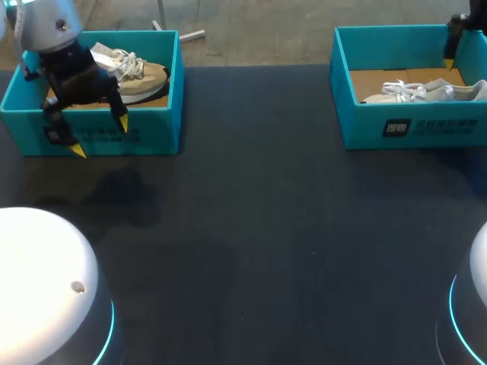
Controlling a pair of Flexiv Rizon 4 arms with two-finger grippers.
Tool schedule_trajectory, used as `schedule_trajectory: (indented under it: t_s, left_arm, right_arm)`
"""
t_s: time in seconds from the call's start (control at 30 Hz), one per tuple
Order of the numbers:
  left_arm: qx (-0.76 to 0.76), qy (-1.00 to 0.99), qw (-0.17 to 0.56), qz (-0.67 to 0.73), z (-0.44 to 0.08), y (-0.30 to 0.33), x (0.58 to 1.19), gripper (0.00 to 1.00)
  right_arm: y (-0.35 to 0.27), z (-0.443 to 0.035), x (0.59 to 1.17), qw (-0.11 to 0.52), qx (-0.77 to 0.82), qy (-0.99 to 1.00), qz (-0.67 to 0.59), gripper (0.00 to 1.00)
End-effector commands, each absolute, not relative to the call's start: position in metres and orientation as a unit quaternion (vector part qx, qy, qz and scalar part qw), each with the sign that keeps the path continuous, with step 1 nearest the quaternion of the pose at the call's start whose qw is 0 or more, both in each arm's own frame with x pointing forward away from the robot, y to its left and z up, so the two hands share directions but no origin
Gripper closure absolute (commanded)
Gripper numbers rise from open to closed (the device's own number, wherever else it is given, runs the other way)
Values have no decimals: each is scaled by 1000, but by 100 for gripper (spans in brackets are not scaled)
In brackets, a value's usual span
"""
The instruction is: Take the shoe out of the shoebox, open the shoe tongue, remove and reinsert the insole, then place the shoe into the shoebox
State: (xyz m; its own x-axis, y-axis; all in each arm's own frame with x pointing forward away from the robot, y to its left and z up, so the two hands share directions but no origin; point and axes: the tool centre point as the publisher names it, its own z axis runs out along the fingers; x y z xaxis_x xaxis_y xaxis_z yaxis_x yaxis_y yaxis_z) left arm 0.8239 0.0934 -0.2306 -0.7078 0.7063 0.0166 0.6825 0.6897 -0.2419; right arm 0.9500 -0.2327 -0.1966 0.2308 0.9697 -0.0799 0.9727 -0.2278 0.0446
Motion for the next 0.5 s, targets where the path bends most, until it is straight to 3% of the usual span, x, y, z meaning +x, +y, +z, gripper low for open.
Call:
schedule_trajectory:
  t_s: [0.03, 0.37, 0.5]
  left_arm:
    - [-403, -909, 56, 93, -219, 107, 840, 0]
    - [-544, -839, -8, 28, -195, 160, 885, 0]
    - [-519, -855, -7, 12, -194, 171, 905, 0]
  right_arm:
    - [-233, -197, 950, 43, 784, 620, -17, 0]
    - [-233, -197, 950, 43, 784, 620, -17, 0]
    - [-233, -197, 950, 43, 784, 620, -17, 0]
